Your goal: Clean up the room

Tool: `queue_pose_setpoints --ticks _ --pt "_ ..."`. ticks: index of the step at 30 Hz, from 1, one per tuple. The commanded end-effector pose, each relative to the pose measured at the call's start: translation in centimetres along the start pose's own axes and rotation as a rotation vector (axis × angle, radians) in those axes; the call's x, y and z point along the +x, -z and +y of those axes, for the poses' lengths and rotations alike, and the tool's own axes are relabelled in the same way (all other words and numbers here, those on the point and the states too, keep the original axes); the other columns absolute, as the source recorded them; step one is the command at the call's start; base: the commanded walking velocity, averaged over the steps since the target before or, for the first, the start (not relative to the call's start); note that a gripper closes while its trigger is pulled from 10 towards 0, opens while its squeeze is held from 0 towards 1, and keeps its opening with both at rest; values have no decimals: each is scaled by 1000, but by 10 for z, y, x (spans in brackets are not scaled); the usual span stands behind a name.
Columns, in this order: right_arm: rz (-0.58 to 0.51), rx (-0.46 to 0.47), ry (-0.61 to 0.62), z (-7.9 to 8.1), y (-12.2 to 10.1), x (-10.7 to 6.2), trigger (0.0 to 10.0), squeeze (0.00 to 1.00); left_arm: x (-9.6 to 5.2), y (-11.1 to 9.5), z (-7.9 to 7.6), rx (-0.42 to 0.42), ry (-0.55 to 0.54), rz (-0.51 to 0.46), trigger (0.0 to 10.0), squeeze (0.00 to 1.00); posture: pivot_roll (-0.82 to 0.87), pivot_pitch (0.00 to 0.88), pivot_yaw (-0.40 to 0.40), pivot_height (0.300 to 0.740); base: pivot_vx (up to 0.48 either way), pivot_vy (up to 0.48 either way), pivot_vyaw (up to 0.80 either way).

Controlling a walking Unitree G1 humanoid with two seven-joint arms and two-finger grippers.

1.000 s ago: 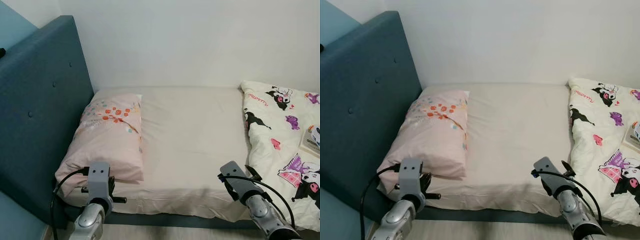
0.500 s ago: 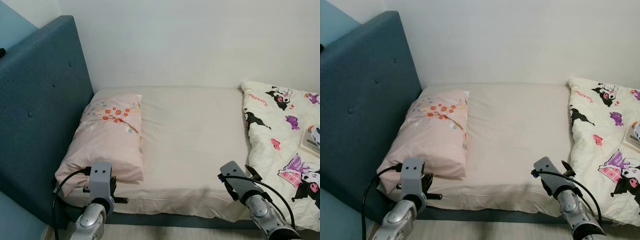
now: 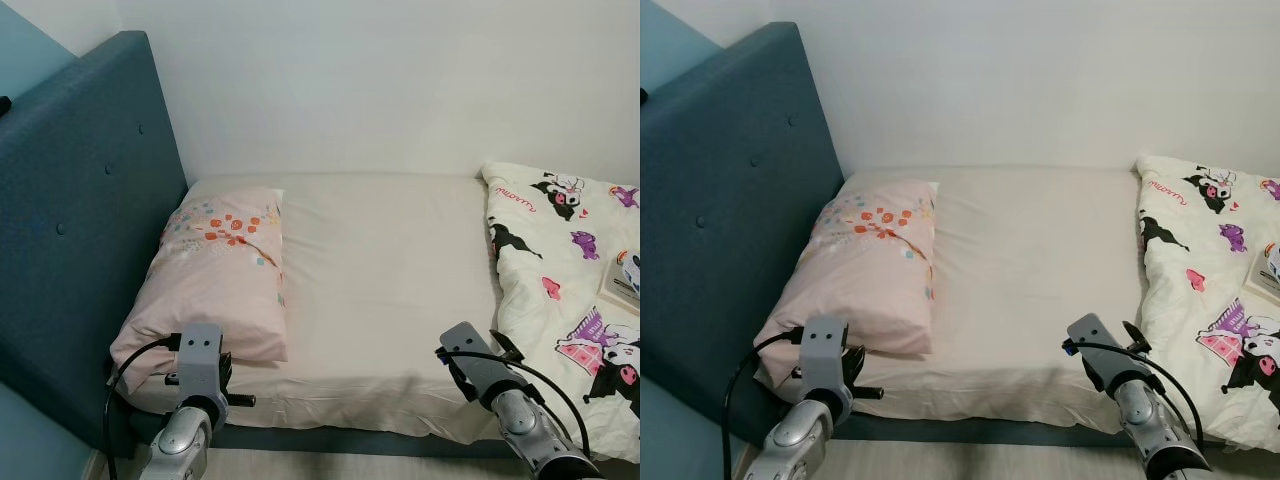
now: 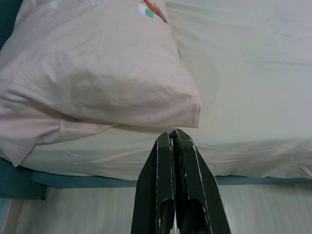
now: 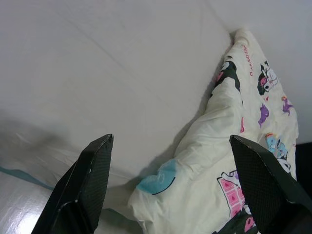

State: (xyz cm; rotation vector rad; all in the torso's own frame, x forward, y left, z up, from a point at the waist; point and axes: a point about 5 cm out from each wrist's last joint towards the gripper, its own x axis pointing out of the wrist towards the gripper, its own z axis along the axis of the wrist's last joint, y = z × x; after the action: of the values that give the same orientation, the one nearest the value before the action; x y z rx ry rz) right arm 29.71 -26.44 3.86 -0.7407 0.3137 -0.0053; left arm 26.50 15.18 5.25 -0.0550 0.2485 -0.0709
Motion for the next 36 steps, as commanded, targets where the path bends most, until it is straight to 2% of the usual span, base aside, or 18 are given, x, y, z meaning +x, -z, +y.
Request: queue_pose_setpoints --ticks 1,36 --pt "18 7 -9 3 3 -1 10000 0 -2 2 3 7 -10 10 10000 0 20 124 1 740 0 0 0" --pt "16 6 -8 1 5 -2 10000 0 -2 2 2 1 -13 12 10000 0 16 139 0 740 0 0 0"
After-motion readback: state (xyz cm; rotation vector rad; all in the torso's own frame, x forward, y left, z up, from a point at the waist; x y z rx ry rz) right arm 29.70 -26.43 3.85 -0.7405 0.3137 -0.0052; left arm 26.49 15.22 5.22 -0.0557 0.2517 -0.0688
